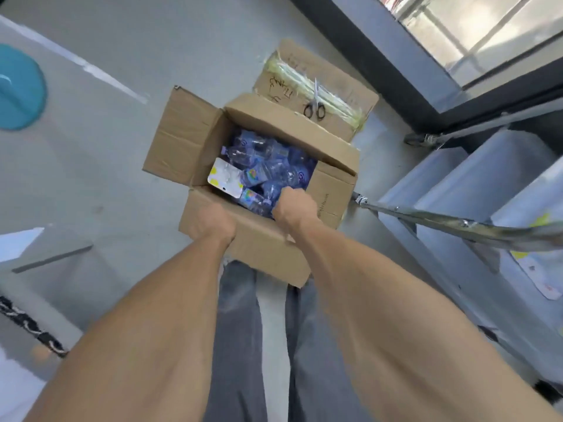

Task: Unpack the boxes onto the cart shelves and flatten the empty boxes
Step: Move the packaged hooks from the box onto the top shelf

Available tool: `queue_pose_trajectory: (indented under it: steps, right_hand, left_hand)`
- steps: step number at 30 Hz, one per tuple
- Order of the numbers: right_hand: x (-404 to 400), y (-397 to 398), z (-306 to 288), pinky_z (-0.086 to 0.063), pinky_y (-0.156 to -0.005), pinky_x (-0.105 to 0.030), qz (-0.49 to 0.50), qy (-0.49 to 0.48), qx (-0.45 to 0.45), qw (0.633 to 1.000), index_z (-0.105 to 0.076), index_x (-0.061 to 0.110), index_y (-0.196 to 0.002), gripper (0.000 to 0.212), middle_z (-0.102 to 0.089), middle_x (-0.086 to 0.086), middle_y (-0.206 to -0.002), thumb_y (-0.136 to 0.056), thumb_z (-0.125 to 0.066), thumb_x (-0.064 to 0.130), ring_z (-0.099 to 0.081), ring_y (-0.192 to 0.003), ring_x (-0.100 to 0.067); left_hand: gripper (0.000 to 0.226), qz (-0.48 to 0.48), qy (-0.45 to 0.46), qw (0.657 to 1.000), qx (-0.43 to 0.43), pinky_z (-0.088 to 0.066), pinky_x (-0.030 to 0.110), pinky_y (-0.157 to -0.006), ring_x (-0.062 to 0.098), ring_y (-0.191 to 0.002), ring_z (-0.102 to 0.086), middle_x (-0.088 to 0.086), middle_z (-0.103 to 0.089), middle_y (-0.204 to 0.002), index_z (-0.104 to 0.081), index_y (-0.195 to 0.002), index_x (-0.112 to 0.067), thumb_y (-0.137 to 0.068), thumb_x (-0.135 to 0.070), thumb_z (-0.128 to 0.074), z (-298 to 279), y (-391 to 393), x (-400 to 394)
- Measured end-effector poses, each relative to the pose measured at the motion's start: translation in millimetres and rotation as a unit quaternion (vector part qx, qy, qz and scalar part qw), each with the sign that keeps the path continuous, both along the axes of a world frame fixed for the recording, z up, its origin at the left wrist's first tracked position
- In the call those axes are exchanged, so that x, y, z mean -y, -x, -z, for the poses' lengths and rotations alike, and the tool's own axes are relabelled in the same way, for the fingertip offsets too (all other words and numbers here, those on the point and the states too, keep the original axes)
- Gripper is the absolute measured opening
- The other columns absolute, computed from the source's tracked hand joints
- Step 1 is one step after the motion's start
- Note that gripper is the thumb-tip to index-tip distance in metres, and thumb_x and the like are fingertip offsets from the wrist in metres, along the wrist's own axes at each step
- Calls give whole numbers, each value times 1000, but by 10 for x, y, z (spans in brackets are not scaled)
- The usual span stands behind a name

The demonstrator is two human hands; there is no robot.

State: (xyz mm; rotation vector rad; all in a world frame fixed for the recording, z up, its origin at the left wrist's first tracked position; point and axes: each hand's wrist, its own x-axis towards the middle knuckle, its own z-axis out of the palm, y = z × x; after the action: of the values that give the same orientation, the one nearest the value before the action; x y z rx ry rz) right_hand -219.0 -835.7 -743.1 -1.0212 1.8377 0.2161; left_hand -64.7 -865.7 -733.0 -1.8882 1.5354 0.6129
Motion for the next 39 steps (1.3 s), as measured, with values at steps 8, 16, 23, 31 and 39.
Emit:
queue_pose_trajectory:
  steps: [8, 16, 23, 31, 39]
  right_hand:
    - [376, -516, 1703, -44, -73, -36, 88, -54, 10, 995, -58, 7, -111, 22, -61, -16, -117, -91, -52, 13, -60, -106, -36]
    - [570, -1276, 2926, -40, -76, -36, 254, -87, 37, 963, -57, 8, -119, 29, -59, -16, -124, -90, -51, 13, -58, -112, -36]
    - [308, -1321, 2986, -46, -86, -35, 314, -115, 28, 942, -60, 9, -120, 32, -62, -16, -124, -90, -52, 19, -59, -113, -36]
    - [724, -933, 1856, -45, -75, -34, 402, -56, 2, 914, -63, 3, -105, 22, -65, -20, -112, -92, -48, 14, -62, -105, -37]
    - [1161, -91, -673, -49, -81, -34, 503, 24, -50, 862, -62, 4, -115, 37, -64, -20, -120, -87, -56, 27, -61, -112, -37]
  left_hand:
    - [27, 156, -48, 987, 5, -45, 36, -79, 37, -112, -60, 20, -62, -121, -62, -116, -4, -92, -15, -54, 1785, -297, 820]
    - [45, 239, -62, 969, 16, -48, 40, -89, 34, -118, -56, 17, -54, -132, -45, -138, -5, -97, -25, -49, 3135, -416, 1171]
    - [28, 300, -62, 951, 27, -43, 32, -77, 29, -111, -62, 10, -63, -122, -61, -118, -11, -92, -17, -55, 3196, -430, 1268]
    - [30, 255, -12, 964, -75, -47, 39, -84, 39, -110, -60, 21, -63, -118, -60, -116, -2, -97, -25, -54, 1880, -382, 1396]
    - [28, 300, 53, 912, -275, -35, 37, -65, 36, -87, -60, 14, -65, -91, -53, -84, -11, -99, -35, -52, -529, 388, 1344]
